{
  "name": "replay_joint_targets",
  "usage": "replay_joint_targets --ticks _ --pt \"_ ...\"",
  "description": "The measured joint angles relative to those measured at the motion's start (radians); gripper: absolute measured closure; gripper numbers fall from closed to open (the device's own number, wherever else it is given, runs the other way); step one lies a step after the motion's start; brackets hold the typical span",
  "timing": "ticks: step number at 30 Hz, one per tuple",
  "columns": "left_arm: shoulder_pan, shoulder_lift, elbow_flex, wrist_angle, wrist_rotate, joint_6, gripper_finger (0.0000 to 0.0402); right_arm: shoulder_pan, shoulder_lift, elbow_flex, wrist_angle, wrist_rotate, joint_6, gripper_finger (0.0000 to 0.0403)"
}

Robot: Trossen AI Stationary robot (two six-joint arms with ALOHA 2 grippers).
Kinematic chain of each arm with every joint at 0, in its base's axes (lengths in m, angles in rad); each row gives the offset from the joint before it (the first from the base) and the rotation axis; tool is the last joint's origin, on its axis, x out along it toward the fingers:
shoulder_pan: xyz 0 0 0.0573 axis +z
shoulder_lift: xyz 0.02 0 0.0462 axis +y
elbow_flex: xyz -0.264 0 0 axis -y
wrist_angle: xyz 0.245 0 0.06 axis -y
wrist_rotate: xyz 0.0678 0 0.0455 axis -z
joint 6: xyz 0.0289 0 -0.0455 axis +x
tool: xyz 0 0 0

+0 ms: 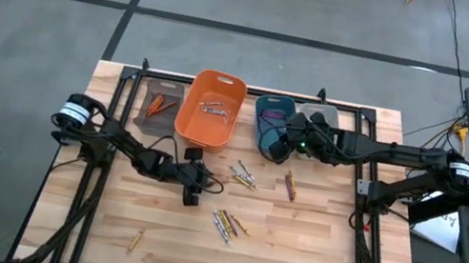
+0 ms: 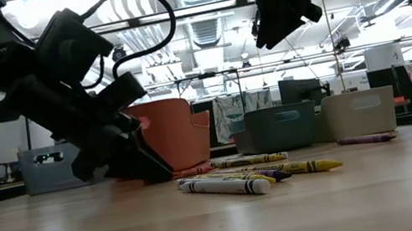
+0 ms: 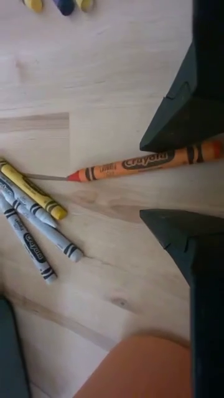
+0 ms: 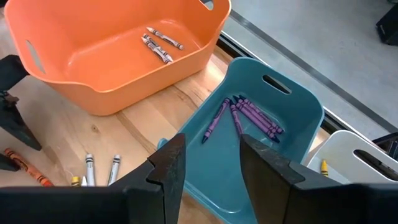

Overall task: Sort crayons
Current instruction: Put the orange crayon into the black bin

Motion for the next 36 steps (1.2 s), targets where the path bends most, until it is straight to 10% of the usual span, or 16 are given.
replay_joint_targets --ticks 11,27,31,36 --pt "-0.001 -0.023 0.0 -0.017 0.059 0.009 0.0391 0.006 0.0 0.0 0.0 0.0 0.0 0.027" --pt "-0.003 -0.458 0.001 -0.282 0.069 0.069 0.04 0.042 0.0 0.0 0.0 0.0 0.0 0.027" --pt "-0.002 -0.607 0.021 -0.413 -0.078 0.085 0.04 0.042 0.0 0.0 0.003 0.0 0.0 0.0275" --pt "0.01 -0.762 0.112 -0.696 -0.498 -0.012 0.0401 0.042 0.0 0.0 0.023 0.0 0.0 0.0272"
